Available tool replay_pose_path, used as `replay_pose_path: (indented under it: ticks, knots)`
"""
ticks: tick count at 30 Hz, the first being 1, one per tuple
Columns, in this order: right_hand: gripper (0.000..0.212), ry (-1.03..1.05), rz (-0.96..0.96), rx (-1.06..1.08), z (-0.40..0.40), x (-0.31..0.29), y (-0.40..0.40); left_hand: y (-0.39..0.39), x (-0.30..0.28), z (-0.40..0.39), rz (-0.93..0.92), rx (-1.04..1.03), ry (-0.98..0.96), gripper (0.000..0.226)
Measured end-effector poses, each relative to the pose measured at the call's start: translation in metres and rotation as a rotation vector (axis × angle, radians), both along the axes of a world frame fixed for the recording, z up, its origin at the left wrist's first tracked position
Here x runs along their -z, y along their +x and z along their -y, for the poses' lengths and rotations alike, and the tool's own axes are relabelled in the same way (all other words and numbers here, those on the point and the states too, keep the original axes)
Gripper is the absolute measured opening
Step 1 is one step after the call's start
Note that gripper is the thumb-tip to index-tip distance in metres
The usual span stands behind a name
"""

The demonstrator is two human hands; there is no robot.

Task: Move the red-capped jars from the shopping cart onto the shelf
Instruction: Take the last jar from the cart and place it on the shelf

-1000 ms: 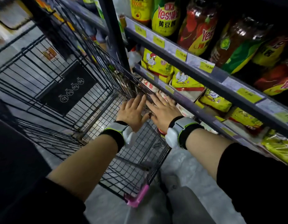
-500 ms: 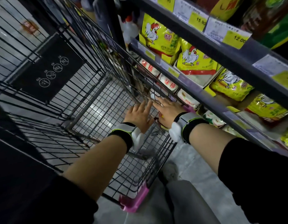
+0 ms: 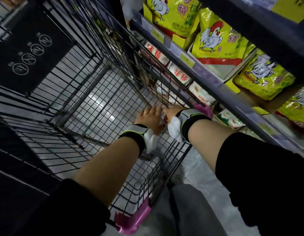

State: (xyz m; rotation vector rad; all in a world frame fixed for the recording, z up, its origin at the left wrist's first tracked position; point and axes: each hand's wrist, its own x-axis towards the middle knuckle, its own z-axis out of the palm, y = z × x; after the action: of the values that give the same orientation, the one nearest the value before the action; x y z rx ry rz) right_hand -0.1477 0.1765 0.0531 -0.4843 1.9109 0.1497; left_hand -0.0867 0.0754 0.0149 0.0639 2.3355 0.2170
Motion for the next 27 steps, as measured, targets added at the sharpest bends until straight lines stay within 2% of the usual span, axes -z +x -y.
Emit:
replay_pose_path:
  ticks: [3,12,27]
  knots:
    - [0.086,0.005,-0.037,0.039,-0.003,0.003,0.002,0.003,0.005,-0.003,-0.001,-0.003,-0.008,0.078]
    - [0.053,0.076,-0.129,0.021,0.005,0.029,0.003,0.004,0.02,-0.002,0.057,-0.038,0.042,0.08]
    - [0.043,0.059,-0.128,0.132,0.009,0.037,0.001,0.011,0.034,0.011,0.095,-0.035,0.077,0.085]
